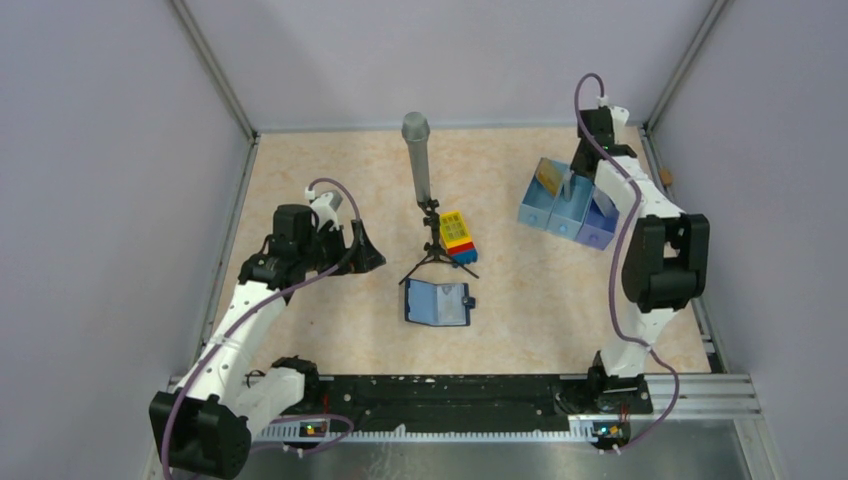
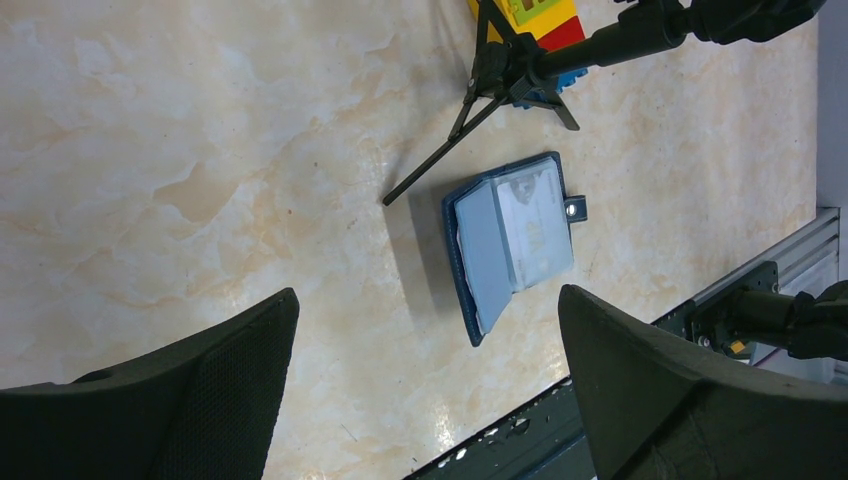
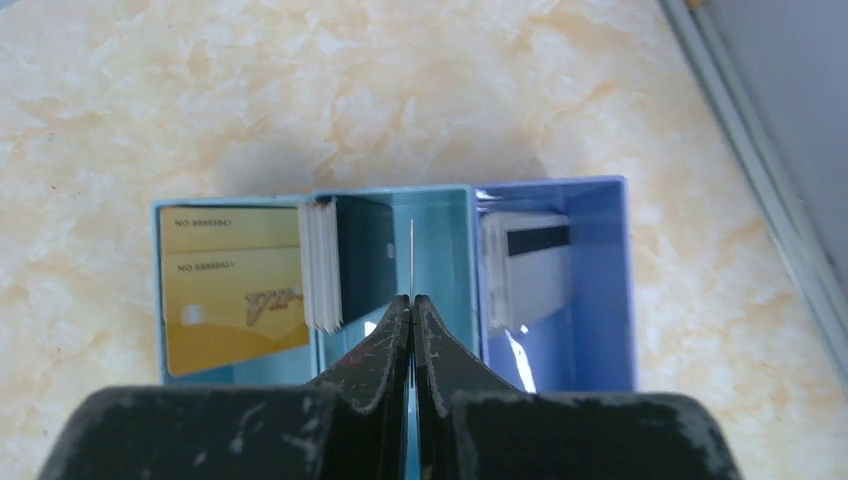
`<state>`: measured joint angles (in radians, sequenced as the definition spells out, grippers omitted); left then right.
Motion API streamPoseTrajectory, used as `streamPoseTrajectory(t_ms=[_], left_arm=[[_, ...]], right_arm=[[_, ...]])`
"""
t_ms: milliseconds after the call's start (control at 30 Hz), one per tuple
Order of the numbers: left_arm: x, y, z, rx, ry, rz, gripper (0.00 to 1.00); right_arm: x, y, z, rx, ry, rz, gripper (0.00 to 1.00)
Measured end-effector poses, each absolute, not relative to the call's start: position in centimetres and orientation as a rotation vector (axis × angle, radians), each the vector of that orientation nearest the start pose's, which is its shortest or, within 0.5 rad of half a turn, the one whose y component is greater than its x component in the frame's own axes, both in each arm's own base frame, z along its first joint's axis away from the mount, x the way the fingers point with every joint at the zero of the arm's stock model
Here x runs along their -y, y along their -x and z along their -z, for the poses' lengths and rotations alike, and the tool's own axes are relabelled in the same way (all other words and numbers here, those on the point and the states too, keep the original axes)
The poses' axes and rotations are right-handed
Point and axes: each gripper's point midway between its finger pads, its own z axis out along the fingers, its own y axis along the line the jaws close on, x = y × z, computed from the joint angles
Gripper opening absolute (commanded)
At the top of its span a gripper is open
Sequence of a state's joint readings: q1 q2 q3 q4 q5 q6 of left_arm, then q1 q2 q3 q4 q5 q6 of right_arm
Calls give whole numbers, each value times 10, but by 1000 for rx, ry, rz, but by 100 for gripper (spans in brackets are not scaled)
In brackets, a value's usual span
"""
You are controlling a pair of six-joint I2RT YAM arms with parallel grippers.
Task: Put the credit cards into the card holder
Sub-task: Pick up the credit card from the storage box.
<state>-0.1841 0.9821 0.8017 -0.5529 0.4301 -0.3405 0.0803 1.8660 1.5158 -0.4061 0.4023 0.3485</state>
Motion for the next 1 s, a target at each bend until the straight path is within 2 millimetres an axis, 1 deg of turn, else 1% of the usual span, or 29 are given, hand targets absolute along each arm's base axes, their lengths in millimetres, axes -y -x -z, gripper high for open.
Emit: streamPoseTrajectory(t_ms=[167, 267, 333, 400, 467, 533, 600, 667, 733, 767, 900, 967, 1000], left_arm=[[134, -246, -168, -2330, -60, 768, 97], [137, -243, -170, -2322, -93, 790, 96], [140, -241, -172, -2314, -116, 814, 95], [144, -239, -175, -2302, -141, 847, 94], [150, -236, -179, -2280, -174, 894, 93], [156, -231, -182, -2262, -208, 940, 93], [165, -225, -186, -2238, -254, 987, 93], [177, -217, -191, -2210, -316, 1035, 93], [190, -205, -196, -2175, -394, 1086, 93], [199, -197, -200, -2153, -440, 1116, 93], [225, -174, -208, -2090, -559, 1226, 93], [233, -167, -208, -2068, -579, 1280, 93], [236, -165, -207, -2060, -572, 1307, 93]], right_arm=[[27, -466, -168, -2194, -513, 305, 0], [30, -437, -184, -2180, -513, 302, 0], [27, -416, -200, -2163, -496, 264, 0], [18, -396, -221, -2137, -458, 176, 0], [6, -381, -245, -2101, -409, 75, 0], [-14, -367, -270, -2060, -327, -66, 0], [-36, -350, -284, -2042, -228, -208, 0], [-59, -334, -285, -2049, -134, -339, 0], [-85, -316, -276, -2079, -29, -487, 0], [-102, -305, -266, -2109, 37, -576, 0], [-149, -266, -228, -2222, 218, -796, 0], [-174, -240, -205, -2277, 313, -924, 0], [-182, -230, -196, -2296, 340, -972, 0]])
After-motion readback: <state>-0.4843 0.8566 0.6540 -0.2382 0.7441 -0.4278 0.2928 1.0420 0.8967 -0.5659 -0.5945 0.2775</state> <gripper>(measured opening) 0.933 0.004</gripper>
